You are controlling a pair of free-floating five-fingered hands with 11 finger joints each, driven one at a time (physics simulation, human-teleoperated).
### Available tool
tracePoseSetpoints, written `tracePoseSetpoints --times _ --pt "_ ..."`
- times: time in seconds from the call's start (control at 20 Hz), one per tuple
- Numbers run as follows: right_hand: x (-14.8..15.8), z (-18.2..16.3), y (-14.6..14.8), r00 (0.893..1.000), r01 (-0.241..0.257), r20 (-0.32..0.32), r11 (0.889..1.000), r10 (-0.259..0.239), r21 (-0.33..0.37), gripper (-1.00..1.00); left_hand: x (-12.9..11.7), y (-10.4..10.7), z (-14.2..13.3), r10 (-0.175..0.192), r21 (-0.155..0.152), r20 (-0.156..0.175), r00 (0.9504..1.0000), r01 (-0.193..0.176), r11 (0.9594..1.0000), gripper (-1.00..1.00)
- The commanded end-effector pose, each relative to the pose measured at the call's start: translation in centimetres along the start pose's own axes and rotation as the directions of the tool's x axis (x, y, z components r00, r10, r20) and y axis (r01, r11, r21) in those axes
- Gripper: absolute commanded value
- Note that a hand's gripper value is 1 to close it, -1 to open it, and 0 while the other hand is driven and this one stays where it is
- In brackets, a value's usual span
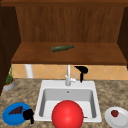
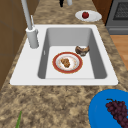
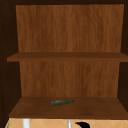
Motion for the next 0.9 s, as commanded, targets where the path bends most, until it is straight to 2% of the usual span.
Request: tracePoseSetpoints --times 0.0,0.3,0.4,0.6,0.75,0.8,0.85 --pt "-0.6 -1.6 -0.3 0.996 -0.076 -0.042 0.991 0.081 0.109 -1.0 0.0 0.0 0.0 0.0 0.0 0.0 1.0 0.0 1.0 0.0" --pt "-0.7 -4.2 -0.3 0.991 -0.104 -0.058 0.969 0.12 0.226 -1.0 0.0 0.0 0.0 0.0 0.0 0.0 1.0 0.0 1.0 0.0" --pt "0.0 -5.2 0.8 0.986 -0.128 -0.073 0.965 0.148 0.228 -1.0 0.0 0.0 0.0 0.0 0.0 0.0 1.0 0.0 1.0 0.0" --pt "2.4 -5.8 2.4 0.979 -0.148 -0.11 0.967 0.173 0.207 -1.0 0.0 0.0 0.0 0.0 0.0 0.0 1.0 0.0 1.0 0.0" --pt "2.4 -7.6 3.2 0.964 -0.18 -0.143 0.949 0.222 0.258 -1.0 0.0 0.0 0.0 0.0 0.0 0.0 1.0 0.0 1.0 0.0" --pt "1.2 -8.3 3.5 0.962 -0.188 -0.141 0.943 0.233 0.275 -1.0 0.0 0.0 0.0 0.0 0.0 0.0 1.0 0.0 1.0 0.0" --pt "1.1 -8.9 3.7 0.964 -0.181 -0.138 0.941 0.227 0.285 -1.0 0.0 0.0 0.0 0.0 0.0 0.0 1.0 0.0 1.0 0.0"
